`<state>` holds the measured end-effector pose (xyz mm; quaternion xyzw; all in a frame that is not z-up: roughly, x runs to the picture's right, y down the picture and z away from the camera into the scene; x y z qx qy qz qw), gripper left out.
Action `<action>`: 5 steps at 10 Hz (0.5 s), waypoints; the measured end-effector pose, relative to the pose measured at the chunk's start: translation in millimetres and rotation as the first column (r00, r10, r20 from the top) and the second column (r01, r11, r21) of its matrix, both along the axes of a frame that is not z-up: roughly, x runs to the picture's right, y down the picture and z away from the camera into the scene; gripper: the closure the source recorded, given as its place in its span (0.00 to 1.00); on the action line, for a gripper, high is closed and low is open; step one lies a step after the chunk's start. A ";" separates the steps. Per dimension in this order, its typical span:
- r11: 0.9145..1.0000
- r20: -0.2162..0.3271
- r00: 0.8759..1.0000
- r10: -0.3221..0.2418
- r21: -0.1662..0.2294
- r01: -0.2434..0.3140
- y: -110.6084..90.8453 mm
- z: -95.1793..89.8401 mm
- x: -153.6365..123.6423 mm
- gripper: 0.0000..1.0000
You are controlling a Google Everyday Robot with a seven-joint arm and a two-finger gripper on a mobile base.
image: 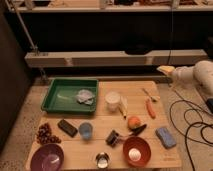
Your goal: Place apple in plastic cup
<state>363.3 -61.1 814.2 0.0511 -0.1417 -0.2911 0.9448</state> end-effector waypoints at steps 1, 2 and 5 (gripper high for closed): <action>1.000 -0.002 1.000 -0.006 -0.015 0.006 0.3 -0.9 1.8 0.20; 0.998 0.002 0.999 -0.037 -0.043 0.037 -0.1 -2.5 -1.2 0.20; 0.930 0.011 0.944 -0.330 -0.166 0.327 7.3 -27.8 -23.6 0.20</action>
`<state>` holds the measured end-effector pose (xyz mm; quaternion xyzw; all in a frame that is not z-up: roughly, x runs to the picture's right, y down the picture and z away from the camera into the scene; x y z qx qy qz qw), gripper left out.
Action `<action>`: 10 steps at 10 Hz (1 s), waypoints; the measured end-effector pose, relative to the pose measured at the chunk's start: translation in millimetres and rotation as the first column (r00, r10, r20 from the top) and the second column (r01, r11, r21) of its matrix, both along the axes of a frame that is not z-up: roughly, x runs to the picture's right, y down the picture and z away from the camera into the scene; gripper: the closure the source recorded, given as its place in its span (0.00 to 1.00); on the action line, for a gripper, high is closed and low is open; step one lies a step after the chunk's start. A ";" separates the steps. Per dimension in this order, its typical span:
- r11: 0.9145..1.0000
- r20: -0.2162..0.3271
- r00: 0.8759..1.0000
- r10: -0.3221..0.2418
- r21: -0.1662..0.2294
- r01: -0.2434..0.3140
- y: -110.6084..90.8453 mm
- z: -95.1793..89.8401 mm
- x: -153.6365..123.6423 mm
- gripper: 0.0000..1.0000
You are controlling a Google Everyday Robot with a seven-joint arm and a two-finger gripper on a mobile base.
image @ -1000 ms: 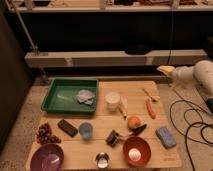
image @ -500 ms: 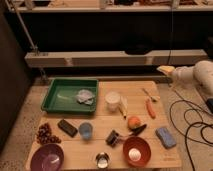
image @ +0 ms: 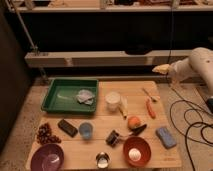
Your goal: Place apple in plastic cup
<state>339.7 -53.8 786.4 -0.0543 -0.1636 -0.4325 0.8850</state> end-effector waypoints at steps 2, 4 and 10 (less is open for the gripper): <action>0.991 -0.018 0.993 -0.116 -0.062 0.115 28.0 -19.9 2.8 0.20; 0.974 -0.013 0.979 -0.202 -0.104 0.199 63.2 -41.1 -4.0 0.20; 0.940 0.049 0.955 -0.292 -0.169 0.296 117.5 -59.2 -12.7 0.20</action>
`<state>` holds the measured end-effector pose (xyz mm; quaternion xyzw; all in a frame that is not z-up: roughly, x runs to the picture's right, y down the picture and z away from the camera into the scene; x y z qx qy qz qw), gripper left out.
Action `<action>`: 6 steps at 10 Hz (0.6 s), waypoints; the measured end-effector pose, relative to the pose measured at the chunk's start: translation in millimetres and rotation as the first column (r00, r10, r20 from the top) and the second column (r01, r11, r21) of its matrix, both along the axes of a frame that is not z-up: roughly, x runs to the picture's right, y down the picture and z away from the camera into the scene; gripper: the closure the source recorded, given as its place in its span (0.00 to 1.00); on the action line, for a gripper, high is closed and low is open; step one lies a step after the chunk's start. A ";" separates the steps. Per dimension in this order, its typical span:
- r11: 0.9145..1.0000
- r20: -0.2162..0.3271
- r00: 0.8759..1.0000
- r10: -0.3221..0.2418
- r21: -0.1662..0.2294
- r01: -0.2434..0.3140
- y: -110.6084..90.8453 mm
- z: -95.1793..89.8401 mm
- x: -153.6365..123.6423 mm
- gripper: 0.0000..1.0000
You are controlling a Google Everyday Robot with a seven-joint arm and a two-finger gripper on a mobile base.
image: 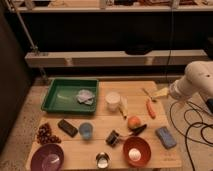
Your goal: Place apple in plastic cup
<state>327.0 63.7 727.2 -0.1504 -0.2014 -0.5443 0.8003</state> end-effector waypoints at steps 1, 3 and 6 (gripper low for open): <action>1.000 0.000 1.000 0.000 -0.001 0.000 0.4 0.1 0.2 0.20; 0.999 0.007 0.999 -0.040 -0.027 0.040 6.8 2.2 -4.6 0.20; 0.978 0.082 0.984 -0.158 -0.121 0.168 50.8 27.8 -43.1 0.20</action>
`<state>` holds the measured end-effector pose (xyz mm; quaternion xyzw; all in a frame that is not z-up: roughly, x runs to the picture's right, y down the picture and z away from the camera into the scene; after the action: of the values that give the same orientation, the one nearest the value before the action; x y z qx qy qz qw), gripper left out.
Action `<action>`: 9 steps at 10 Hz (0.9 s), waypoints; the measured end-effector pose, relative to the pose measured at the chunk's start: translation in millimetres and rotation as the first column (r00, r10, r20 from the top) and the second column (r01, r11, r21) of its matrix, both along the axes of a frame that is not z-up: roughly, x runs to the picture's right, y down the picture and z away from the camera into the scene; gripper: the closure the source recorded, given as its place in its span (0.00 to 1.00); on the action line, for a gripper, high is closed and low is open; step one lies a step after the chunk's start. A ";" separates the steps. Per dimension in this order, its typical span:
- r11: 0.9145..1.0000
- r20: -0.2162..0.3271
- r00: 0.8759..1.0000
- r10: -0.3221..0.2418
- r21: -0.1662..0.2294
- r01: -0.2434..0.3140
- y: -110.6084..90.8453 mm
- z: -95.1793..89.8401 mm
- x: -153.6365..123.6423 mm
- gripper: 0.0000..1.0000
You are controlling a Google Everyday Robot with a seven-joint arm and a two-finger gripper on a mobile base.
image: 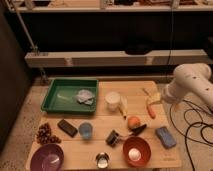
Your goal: Place apple in plastic cup
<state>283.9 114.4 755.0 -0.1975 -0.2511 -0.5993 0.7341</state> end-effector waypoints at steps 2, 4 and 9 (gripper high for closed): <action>0.996 0.078 0.994 -0.070 -0.040 0.073 31.7 18.6 -22.7 0.20; 0.986 0.274 0.952 -0.137 -0.054 0.157 58.3 34.3 -61.6 0.20; 0.961 0.483 0.843 -0.236 -0.014 0.277 66.7 16.4 -112.7 0.20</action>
<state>171.2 181.2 771.4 -0.1060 -0.4200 -0.7112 0.5536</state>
